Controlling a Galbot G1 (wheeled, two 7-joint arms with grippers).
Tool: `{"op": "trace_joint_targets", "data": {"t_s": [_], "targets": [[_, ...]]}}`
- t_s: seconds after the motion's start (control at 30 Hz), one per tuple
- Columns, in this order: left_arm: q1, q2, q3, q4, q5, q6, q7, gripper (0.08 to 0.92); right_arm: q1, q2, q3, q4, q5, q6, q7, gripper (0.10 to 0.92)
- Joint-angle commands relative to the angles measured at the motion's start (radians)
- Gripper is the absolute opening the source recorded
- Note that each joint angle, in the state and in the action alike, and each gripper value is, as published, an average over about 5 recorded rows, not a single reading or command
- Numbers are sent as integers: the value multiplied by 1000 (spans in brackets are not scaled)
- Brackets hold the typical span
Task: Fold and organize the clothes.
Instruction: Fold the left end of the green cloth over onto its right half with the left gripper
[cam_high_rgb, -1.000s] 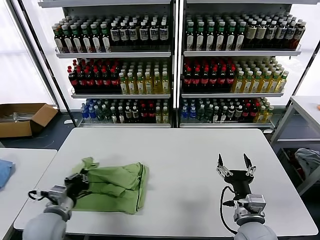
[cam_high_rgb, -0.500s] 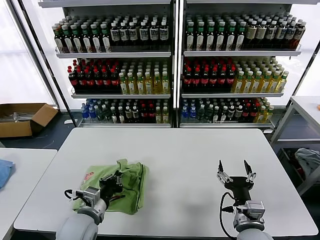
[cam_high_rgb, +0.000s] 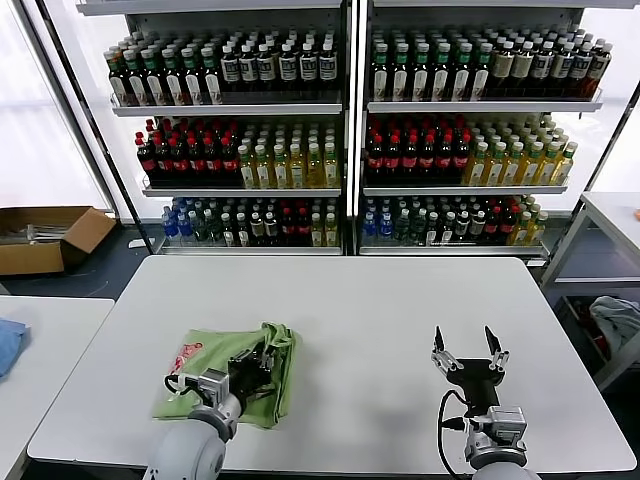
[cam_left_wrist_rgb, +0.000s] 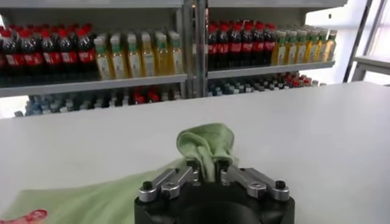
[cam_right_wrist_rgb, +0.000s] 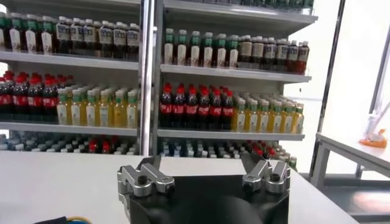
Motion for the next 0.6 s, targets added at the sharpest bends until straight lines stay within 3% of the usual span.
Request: {"op": "trace_joint_targets", "data": {"t_s": [0.03, 0.23, 0.4, 0.6], "targets": [[-19, -73, 38, 97, -148, -47, -38, 341, -5, 2, -2, 0, -2, 2, 2, 823], [69, -111, 91, 2, -406, -1, -81, 515, 7, 0, -7, -8, -2, 4, 9, 823], [89, -139, 103, -151, -620, 42, -114, 653, 26, -5, -13, -31, 2, 7, 22, 823], [47, -106, 12, -203, -576, 19, -125, 800, 45, -19, -24, -50, 12, 10, 18, 823]]}}
